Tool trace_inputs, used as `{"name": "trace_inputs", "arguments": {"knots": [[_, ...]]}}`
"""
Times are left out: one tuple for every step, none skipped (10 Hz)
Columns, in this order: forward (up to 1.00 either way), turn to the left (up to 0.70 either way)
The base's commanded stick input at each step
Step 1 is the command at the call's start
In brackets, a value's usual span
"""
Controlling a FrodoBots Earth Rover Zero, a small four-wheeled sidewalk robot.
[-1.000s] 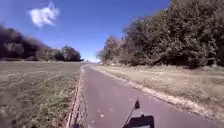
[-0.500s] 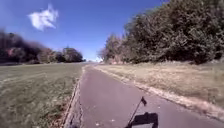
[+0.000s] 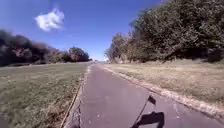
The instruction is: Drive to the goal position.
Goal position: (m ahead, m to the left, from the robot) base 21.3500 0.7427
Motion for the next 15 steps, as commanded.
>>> {"name": "trace_inputs", "arguments": {"knots": [[0.70,0.00],[0.70,0.00],[0.70,0.00],[0.70,0.00],[0.70,0.00],[0.70,0.00],[0.70,0.00],[0.70,0.00],[0.70,0.00],[0.70,0.00],[0.70,0.00],[0.70,0.00],[0.70,0.00],[0.70,0.00],[0.70,0.00]]}}
